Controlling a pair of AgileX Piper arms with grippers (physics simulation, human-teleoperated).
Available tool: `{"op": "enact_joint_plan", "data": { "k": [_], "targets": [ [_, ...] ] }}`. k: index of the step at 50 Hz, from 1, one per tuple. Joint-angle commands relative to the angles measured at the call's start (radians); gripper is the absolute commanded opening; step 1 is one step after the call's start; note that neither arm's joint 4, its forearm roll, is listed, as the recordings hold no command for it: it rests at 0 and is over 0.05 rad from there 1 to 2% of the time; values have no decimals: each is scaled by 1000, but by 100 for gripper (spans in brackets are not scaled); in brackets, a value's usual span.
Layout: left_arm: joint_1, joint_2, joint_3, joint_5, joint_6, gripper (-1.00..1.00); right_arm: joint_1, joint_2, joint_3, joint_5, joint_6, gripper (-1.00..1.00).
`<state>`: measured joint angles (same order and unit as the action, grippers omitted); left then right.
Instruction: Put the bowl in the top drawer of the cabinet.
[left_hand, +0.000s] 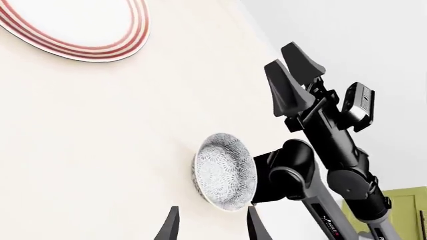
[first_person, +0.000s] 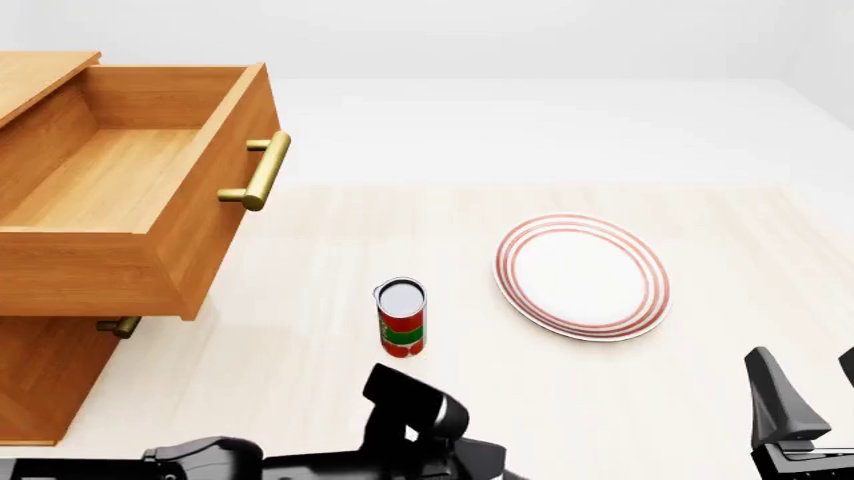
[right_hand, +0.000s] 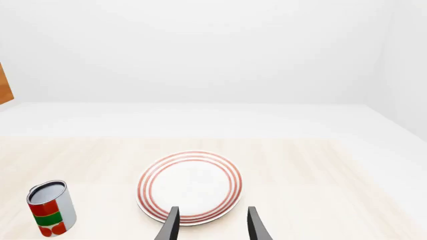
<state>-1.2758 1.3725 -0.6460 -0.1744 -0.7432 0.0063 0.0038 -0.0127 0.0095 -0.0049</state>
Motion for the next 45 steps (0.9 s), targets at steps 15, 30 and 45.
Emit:
{"op": "enact_joint_plan", "data": {
  "k": [15,30,45],
  "targets": [
    [12,111,-25,-54,-62,100,0,0,0,0,0,100],
    [14,156,-49,-50,-68,100,0,0,0,0,0,100],
    [7,192,-47,-69,-91,100,0,0,0,0,0,100]
  ]
}}
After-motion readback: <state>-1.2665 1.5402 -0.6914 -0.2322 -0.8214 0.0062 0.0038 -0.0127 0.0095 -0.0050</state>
